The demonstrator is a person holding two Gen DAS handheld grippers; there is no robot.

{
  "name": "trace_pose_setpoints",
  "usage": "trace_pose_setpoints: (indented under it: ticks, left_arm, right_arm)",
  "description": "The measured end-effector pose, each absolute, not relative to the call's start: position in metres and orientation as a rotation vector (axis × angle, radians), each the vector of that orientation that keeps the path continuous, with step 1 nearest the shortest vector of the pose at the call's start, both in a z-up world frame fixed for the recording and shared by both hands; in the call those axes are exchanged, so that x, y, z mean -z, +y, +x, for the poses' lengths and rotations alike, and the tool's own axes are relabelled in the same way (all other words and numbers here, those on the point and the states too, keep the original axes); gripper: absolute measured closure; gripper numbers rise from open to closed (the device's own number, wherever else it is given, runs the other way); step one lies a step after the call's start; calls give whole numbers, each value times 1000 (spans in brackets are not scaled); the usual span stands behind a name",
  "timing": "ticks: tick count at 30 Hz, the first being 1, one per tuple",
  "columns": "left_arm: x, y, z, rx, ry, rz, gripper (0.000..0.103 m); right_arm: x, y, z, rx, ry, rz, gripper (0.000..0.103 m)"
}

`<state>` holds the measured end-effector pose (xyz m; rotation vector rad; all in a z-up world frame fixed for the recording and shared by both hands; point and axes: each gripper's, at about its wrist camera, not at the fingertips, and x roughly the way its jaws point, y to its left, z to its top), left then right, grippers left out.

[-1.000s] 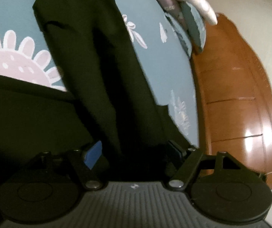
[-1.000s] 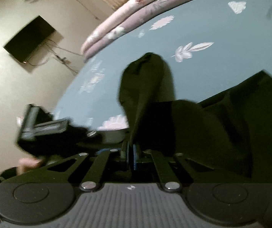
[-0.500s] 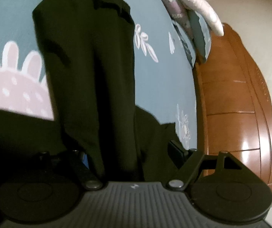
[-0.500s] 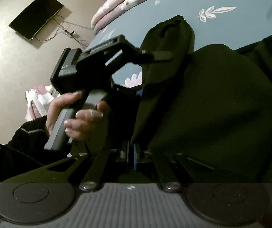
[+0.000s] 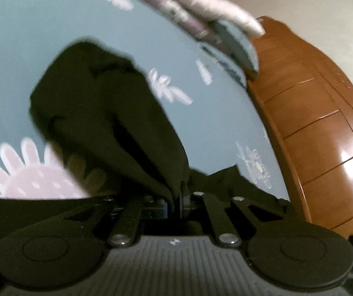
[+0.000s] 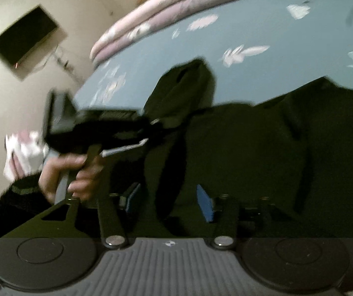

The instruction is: Fold clothes

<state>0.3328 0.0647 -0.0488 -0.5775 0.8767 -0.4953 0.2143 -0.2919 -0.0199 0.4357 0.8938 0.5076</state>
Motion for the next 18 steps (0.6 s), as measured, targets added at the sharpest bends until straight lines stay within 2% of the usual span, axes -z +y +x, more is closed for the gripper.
trace_pose_setpoints:
  ticks: [4,9,18]
  left_arm:
    - [14,68,309,489,773,-476,98]
    - [-4,70,286,448,718,-395,97]
    - [32,63,264,344,856,-306,97]
  right_arm:
    - [13,-316,208,-433,850,447,40]
    - [21,-335,211,-352,845,464,39]
    - [39,-355,215,-264,891,446,38]
